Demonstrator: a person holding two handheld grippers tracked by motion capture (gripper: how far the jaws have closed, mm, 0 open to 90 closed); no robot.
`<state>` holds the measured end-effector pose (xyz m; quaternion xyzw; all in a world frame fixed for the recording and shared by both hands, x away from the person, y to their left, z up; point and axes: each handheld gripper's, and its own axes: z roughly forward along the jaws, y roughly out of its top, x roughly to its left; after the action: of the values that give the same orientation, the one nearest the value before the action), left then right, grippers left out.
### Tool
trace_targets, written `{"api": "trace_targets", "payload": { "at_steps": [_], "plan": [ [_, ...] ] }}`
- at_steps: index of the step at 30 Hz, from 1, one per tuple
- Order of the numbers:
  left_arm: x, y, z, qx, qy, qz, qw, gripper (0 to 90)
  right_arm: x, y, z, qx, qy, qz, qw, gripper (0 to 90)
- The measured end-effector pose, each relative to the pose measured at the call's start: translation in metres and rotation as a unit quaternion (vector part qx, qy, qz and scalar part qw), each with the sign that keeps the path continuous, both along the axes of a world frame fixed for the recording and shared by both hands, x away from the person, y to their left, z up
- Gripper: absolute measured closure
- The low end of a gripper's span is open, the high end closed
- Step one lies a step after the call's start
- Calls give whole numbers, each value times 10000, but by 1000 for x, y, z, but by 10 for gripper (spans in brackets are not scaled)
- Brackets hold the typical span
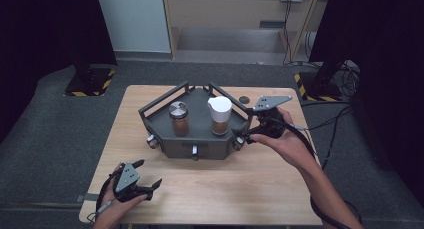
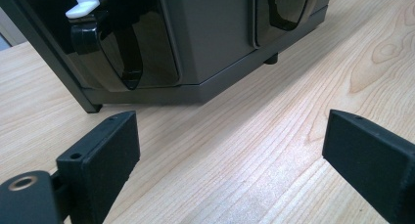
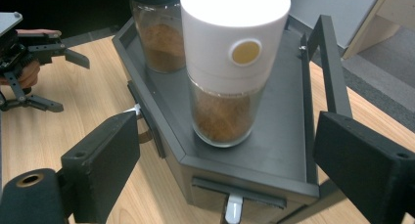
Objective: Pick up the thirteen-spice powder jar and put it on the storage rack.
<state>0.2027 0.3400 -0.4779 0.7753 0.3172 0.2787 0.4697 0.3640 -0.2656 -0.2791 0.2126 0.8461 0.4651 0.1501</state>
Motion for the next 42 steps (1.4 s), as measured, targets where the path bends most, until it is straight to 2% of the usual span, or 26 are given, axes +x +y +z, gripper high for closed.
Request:
{"api": "trace_targets", "payload": {
  "at_steps": [14,24,42],
  "plan": [
    [0,-1,0,2,-1,-3,10000,59,-15,-21,-3,108,-25,-167,9998,97],
    [-1,-2,0,23,-45,-14,10000,59,-23,-27,-5,81,-34,-166,9998,101],
    [-1,-3,0,4,-46,-19,10000,59,-37,-42,-24,156,7,-338,9993,99]
  ]
}}
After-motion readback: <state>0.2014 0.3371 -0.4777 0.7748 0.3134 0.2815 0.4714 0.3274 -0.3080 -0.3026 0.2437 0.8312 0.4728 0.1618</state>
